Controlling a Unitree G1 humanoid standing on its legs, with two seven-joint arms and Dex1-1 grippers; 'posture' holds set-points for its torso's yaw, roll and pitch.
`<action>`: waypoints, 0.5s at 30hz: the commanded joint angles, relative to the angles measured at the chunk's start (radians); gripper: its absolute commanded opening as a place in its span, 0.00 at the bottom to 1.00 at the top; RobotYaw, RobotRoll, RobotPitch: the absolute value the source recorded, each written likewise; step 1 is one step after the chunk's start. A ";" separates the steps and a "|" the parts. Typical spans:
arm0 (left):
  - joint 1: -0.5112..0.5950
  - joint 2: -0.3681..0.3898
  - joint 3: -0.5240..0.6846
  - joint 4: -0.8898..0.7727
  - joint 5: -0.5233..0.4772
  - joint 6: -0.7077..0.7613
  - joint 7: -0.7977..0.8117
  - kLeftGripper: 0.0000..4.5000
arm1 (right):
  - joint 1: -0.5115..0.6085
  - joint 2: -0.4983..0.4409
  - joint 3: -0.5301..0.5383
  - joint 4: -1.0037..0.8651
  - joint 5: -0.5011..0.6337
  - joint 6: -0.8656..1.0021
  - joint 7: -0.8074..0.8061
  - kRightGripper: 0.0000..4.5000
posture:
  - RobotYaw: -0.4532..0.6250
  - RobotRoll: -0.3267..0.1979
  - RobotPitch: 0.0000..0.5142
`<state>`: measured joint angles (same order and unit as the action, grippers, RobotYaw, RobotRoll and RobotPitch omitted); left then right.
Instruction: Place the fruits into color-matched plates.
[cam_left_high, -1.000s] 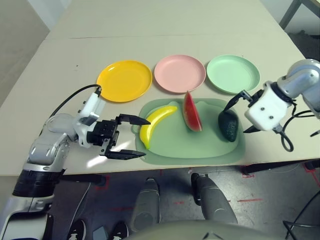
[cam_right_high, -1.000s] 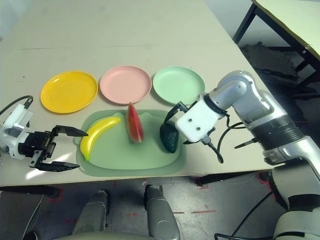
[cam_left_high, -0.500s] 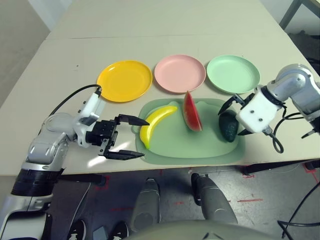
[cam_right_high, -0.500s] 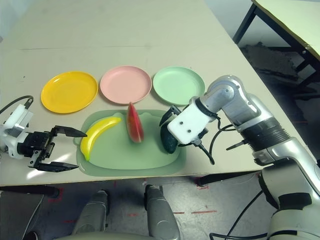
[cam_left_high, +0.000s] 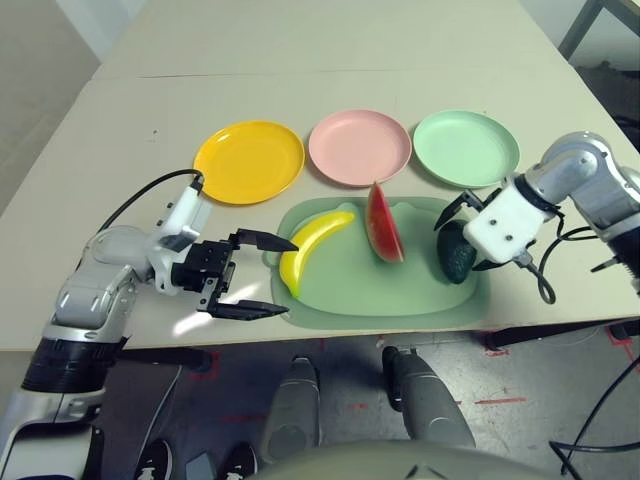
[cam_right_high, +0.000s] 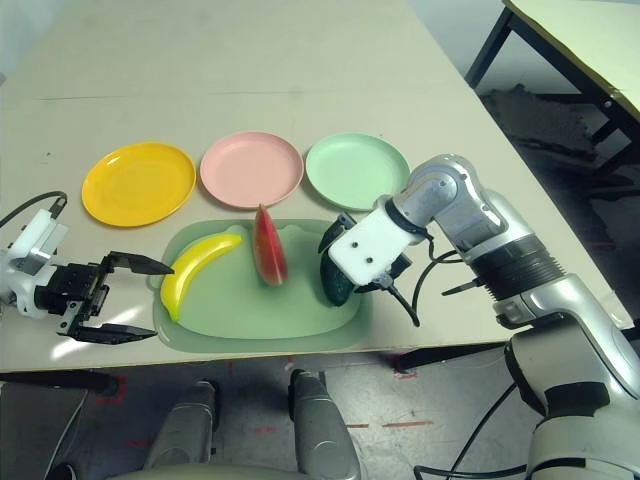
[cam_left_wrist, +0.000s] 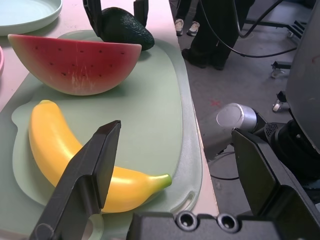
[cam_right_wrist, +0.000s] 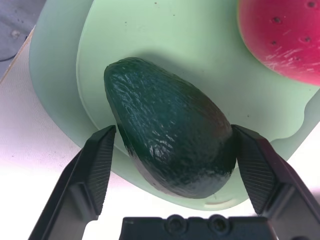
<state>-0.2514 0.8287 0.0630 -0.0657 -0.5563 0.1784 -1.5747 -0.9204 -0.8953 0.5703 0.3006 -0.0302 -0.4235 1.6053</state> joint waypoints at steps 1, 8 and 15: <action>0.000 0.001 -0.016 0.008 0.013 -0.016 -0.005 1.00 | 0.007 0.001 -0.015 -0.015 0.006 0.022 0.009 0.75 | 0.34 0.62 0.38; -0.004 0.000 -0.016 0.024 0.016 -0.029 -0.007 1.00 | -0.004 -0.003 -0.017 -0.018 0.027 0.071 0.009 0.73 | 0.34 0.62 0.37; -0.010 -0.005 -0.013 0.037 0.011 -0.033 -0.003 1.00 | -0.036 -0.011 -0.021 -0.036 0.063 0.136 0.009 0.73 | 0.34 0.62 0.37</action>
<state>-0.2604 0.8272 0.0629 -0.0371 -0.5516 0.1514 -1.5752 -0.9384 -0.8964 0.5692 0.2805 0.0114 -0.3000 1.6054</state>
